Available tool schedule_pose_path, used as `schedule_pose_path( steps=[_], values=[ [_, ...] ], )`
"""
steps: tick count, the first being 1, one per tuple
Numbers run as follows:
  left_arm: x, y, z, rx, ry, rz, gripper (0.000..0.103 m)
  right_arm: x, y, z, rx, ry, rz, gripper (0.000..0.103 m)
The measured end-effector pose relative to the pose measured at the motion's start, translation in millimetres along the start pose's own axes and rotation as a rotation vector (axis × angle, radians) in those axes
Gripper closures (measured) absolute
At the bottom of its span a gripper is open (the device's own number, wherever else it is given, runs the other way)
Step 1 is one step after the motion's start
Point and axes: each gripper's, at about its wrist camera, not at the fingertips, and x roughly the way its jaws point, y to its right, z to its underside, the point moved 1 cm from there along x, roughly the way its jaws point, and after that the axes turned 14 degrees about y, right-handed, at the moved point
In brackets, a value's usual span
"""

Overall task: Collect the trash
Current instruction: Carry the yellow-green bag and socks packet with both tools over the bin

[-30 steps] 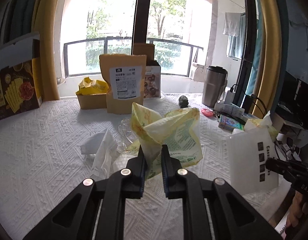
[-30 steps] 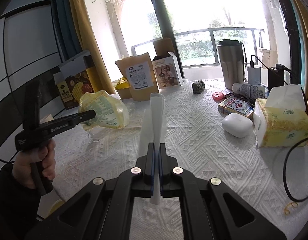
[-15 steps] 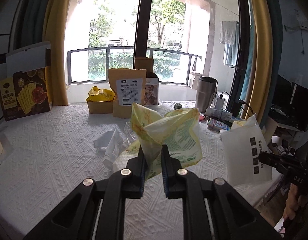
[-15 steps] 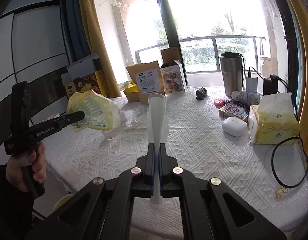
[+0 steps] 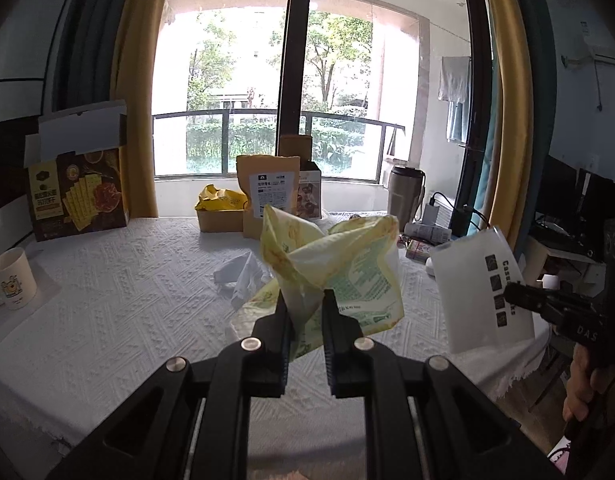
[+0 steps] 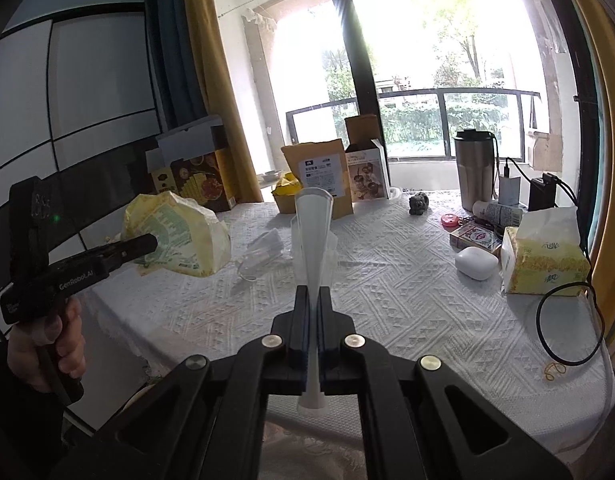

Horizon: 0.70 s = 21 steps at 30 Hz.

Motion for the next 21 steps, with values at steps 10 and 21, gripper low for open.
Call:
schedule_pose_path(
  steps=[10, 21],
  values=[
    [-39.8, -6.5, 17.2, 0.029, -0.012, -0.031, 0.09, -10.0, -28.1, 0.7, -0.018, 0.001, -0.044, 0.1],
    [-89.2, -30.1, 56.4, -0.048, -0.036, -0.07, 0.09, -9.0, -75.6, 9.2, -0.058, -0.023, -0.119, 0.1]
  ],
)
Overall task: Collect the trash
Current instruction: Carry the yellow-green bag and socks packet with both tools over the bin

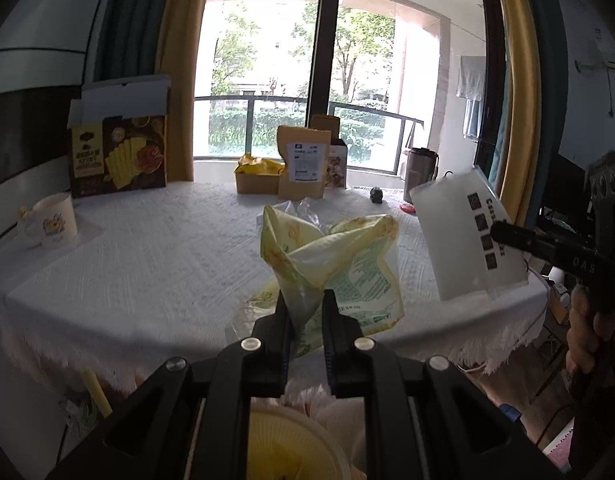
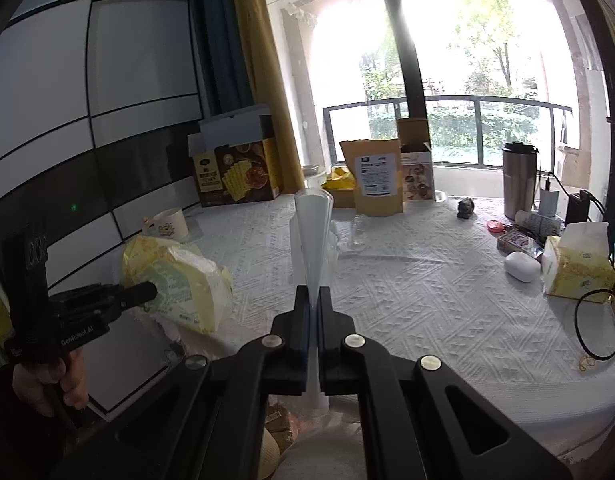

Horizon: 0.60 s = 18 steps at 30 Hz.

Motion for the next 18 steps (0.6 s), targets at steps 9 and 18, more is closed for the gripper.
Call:
schedule_pose_path(
  steps=[9, 18],
  values=[
    [-22.5, -41.0, 53.4, -0.1, -0.085, -0.074, 0.09, 19.4, -46.1, 19.4, -0.029, -0.039, -0.114, 0.1],
    [-23.6, -62.7, 104.5, -0.14, -0.204, -0.152, 0.09, 40.3, -94.1, 41.2, -0.056, -0.092, -0.224, 0.1]
  ],
)
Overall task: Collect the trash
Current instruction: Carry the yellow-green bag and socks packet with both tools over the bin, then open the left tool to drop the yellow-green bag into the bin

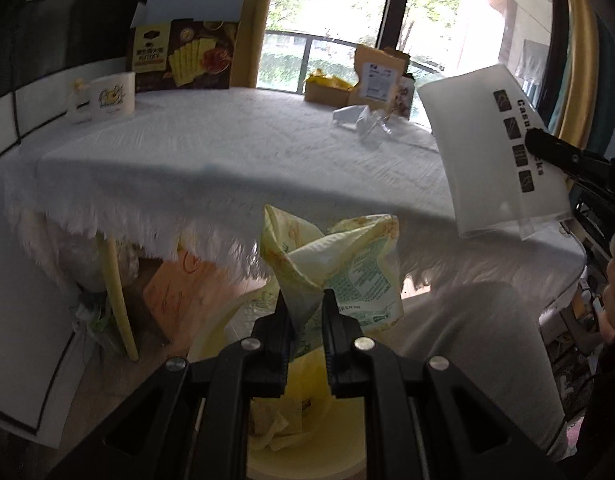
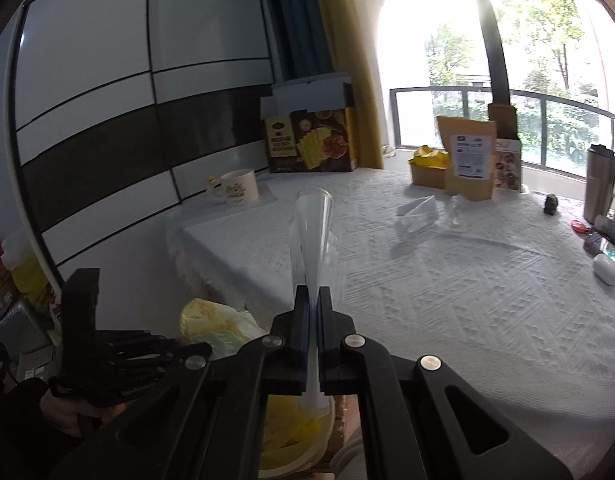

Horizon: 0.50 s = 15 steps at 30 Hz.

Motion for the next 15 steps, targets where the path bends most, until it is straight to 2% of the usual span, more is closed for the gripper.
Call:
schedule_pose_path(
  steps=[11, 15],
  values=[
    [19.1, -22.0, 48.4, -0.097, -0.116, -0.033, 0.089, 40.6, -29.6, 31.1, -0.015, -0.095, -0.06, 0.1],
    [23.6, -29.7, 56.2, -0.11, -0.145, -0.058, 0.083, 54.6, -32.6, 44.8, -0.008, -0.133, -0.074, 0.1]
  ],
)
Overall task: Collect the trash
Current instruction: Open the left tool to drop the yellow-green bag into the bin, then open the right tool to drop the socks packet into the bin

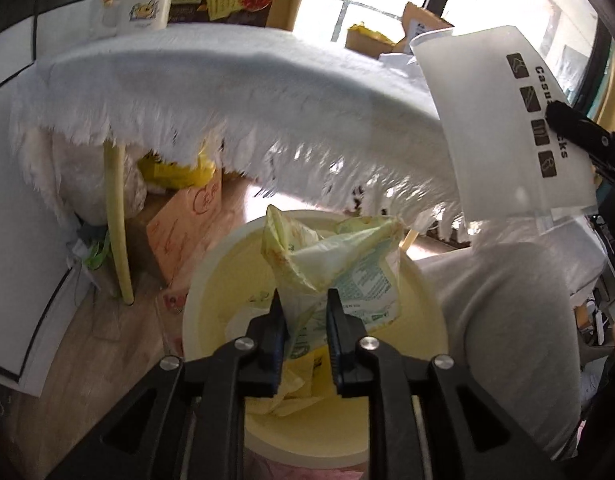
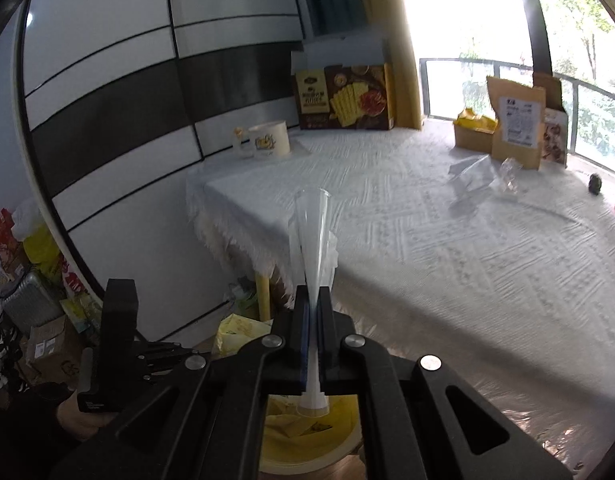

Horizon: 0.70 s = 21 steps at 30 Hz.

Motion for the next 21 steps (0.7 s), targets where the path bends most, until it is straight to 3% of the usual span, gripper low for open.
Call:
schedule_pose_path(
  steps=[6, 12, 21],
  values=[
    [4.5, -8.4, 8.3, -0.02, -0.034, -0.014, 0.054, 16.7, -4.8, 11.0, 0.0, -0.036, -0.016, 0.1],
    [-7.9, -15.6, 6.1, -0.033, -0.01, -0.031, 0.05, 25.1, -10.6, 20.9, -0.006, -0.065, -0.028, 0.1],
    [-53.9, -27.8, -28.9, -0.017, 0.161, -0.098, 0.048, 46.0, -12.7, 43.6, 0.0, -0.123, -0.047, 0.1]
  ],
)
